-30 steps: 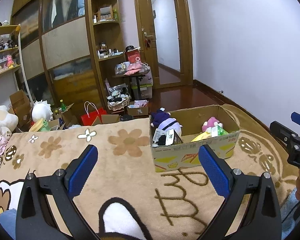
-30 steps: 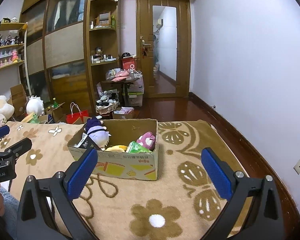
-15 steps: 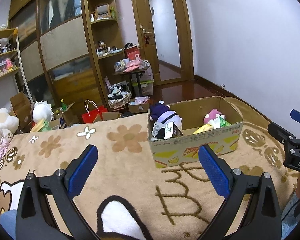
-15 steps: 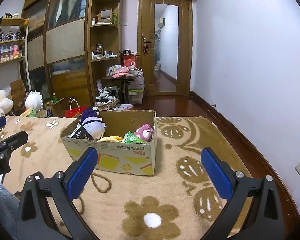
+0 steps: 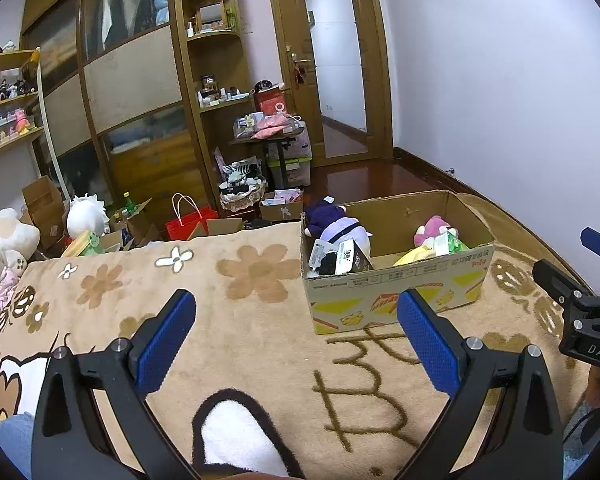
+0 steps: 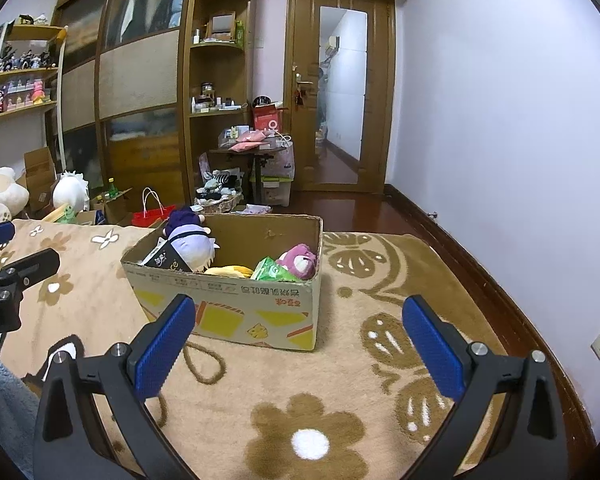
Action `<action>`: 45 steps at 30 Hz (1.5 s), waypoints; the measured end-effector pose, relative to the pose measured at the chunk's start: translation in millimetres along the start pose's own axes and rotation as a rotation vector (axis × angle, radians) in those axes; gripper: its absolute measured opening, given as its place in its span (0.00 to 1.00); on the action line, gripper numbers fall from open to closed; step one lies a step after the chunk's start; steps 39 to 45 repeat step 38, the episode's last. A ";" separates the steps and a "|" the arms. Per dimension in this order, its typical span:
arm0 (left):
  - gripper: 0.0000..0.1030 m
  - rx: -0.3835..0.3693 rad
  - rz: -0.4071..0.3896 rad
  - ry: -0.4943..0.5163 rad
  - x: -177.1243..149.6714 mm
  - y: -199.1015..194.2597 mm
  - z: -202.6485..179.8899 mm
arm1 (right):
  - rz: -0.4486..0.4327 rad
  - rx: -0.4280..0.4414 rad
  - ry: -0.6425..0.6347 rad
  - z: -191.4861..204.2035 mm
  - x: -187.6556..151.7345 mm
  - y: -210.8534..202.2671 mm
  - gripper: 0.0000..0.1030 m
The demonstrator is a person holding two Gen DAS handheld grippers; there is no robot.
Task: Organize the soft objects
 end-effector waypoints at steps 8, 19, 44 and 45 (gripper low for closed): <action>0.97 -0.006 0.004 -0.010 -2.0 1.3 3.1 | -0.014 -0.019 0.007 0.3 -0.1 -1.7 1.00; 0.97 -0.009 0.005 -0.014 -2.5 1.6 5.3 | -0.012 -0.024 0.012 -2.6 -0.3 -0.6 1.00; 0.97 -0.005 0.012 -0.012 -7.3 1.3 4.3 | -0.027 -0.037 0.009 -4.0 1.3 -3.0 1.00; 0.97 -0.005 0.012 -0.012 -7.3 1.3 4.3 | -0.027 -0.037 0.009 -4.0 1.3 -3.0 1.00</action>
Point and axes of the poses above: each gripper's, at about its wrist camera, not at the fingertips, and y roughly the way its jaws point, z to its left, x to its top, the point moved 5 cm from there along y, roughly the way its jaws point, and after that the axes turned 15 degrees about -z, right-handed, at the moved point
